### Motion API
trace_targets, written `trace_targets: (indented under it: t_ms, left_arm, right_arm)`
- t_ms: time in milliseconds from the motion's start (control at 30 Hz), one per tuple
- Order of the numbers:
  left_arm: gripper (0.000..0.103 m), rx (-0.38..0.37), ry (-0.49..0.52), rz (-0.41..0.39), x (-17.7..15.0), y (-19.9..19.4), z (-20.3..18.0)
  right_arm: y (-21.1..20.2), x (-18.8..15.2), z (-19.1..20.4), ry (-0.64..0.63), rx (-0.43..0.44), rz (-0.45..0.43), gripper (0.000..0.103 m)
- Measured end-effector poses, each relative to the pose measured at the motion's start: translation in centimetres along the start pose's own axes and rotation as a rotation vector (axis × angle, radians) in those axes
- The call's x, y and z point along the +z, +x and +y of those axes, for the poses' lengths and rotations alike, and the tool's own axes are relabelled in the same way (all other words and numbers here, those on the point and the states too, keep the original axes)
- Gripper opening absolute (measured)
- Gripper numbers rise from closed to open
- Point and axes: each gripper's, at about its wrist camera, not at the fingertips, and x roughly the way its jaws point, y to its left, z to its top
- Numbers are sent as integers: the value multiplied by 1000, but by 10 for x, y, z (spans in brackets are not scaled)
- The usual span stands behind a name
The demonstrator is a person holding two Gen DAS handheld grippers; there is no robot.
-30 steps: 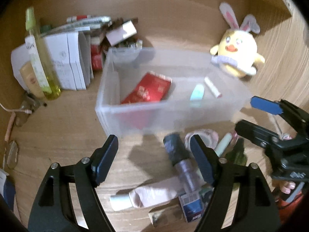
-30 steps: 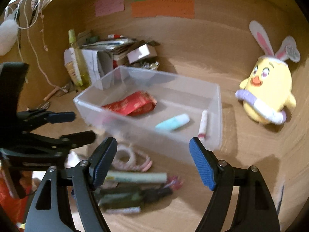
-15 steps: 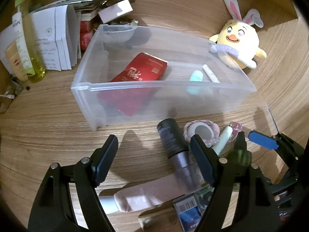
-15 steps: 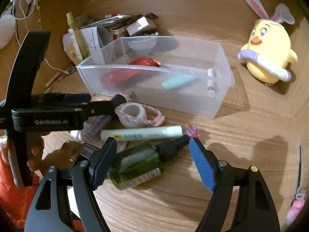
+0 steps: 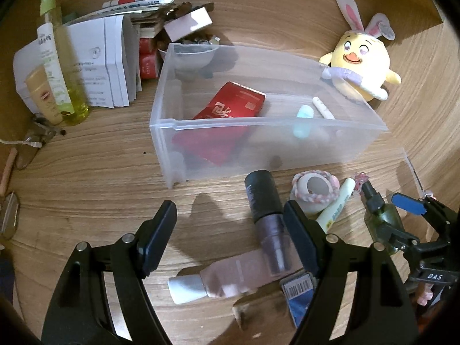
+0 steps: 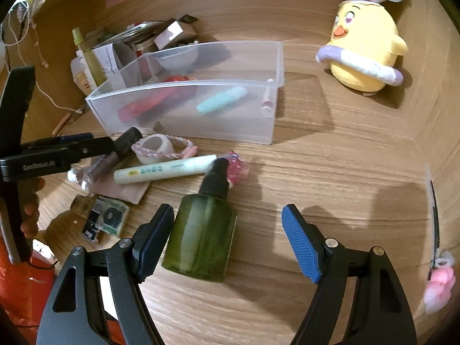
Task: Organize objects
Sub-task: 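Grasp the purple tube with the left tool while the right tool grasps the green spray bottle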
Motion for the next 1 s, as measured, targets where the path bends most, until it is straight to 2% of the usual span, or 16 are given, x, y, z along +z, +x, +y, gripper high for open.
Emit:
trace_targets:
  t_ms: [133,200,267,500,567,767,1000]
  left_arm:
    - [75,-16,10,10,6,7,-7]
    - [64,-19,13,26,9,14,-11]
    - [53,-39,16,49,11,22,-15]
    - [40,-59,23,63,14,34,-22]
    - [27,-77,19,56,14,34,-22]
    - [25,-48,49,11,11,24,-27]
    - [25,-49,30,-52,13,0,-24]
  right_arm:
    - [3,-1,-3,21,20,8,74]
    - [4,-2,-3,23,25,11,72]
    - [5,-3,-3,23,26,13,63]
    - [4,-6,-12,36,9,10,41]
    - [3,-7,-13,38,10,4,38]
    - [-2,-6,-12,40,10,-32,38]
    - [-24,14,-8,23,21,-119,38]
